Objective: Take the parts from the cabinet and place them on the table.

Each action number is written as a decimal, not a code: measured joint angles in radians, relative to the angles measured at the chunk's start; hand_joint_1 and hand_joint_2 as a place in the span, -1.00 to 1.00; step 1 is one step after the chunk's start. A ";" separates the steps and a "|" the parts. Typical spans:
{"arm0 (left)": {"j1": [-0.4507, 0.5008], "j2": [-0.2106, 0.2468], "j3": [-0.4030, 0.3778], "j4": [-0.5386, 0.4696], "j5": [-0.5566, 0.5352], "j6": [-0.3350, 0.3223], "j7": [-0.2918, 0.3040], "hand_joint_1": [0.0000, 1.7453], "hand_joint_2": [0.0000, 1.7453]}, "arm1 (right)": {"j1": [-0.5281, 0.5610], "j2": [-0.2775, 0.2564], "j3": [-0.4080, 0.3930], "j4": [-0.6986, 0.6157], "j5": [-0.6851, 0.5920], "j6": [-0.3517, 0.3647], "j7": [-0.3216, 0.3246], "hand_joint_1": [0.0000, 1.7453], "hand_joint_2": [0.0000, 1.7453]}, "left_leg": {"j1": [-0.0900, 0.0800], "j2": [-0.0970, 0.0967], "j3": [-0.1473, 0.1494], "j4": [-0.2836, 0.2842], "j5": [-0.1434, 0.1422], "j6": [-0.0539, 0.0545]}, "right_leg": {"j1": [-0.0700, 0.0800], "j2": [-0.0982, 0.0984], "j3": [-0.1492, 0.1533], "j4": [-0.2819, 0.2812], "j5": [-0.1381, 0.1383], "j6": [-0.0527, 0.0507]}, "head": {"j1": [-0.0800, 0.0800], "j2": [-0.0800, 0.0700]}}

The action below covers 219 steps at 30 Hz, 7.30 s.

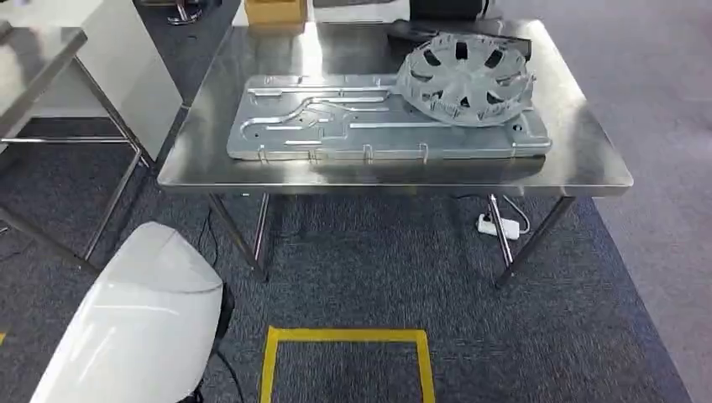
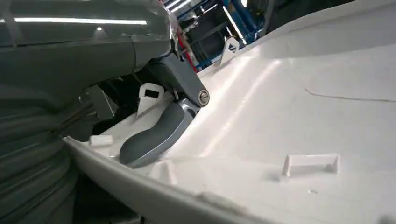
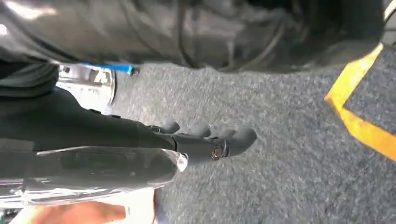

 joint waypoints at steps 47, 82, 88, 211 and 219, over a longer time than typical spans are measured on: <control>-0.048 -0.011 -0.028 0.003 -0.033 -0.033 0.024 1.00 1.00 | -0.017 0.005 0.007 -0.003 0.018 -0.033 -0.024 -1.00 -1.00 | -0.009 0.006 -0.009 -0.181 0.099 0.059 | 0.000 0.022 -0.039 0.202 -0.157 0.050 | -0.002 0.000; -0.279 -0.023 -0.190 0.070 0.003 -0.226 0.126 1.00 1.00 | -0.037 0.009 0.010 -0.009 0.060 -0.015 -0.021 -1.00 -1.00 | -0.009 -0.005 -0.005 -0.189 0.100 0.061 | -0.006 0.022 -0.102 0.210 -0.072 0.047 | -0.004 0.000; -0.469 -0.073 -0.274 0.163 0.007 -0.316 0.219 1.00 1.00 | -0.064 0.009 0.028 -0.013 0.087 0.015 0.001 -1.00 -1.00 | -0.013 -0.005 0.005 -0.189 0.086 0.038 | 0.009 0.024 -0.028 0.002 0.020 0.027 | -0.004 0.000; -1.302 -0.307 -0.751 1.447 -1.156 -0.555 0.734 -1.00 -1.00 | -0.180 0.049 0.154 -0.022 0.272 0.129 0.034 -1.00 -1.00 | -0.004 -0.001 -0.050 -0.179 0.129 0.016 | -0.019 0.029 -0.050 0.018 0.026 0.043 | -0.003 0.000; -1.324 -0.281 -0.734 1.468 -1.109 -0.679 0.817 -1.00 -1.00 | -0.180 0.052 0.151 -0.019 0.265 0.131 0.029 -1.00 -1.00 | 0.001 0.000 -0.170 0.077 0.033 0.011 | -0.008 0.028 -0.049 0.012 0.032 0.013 | -0.003 0.000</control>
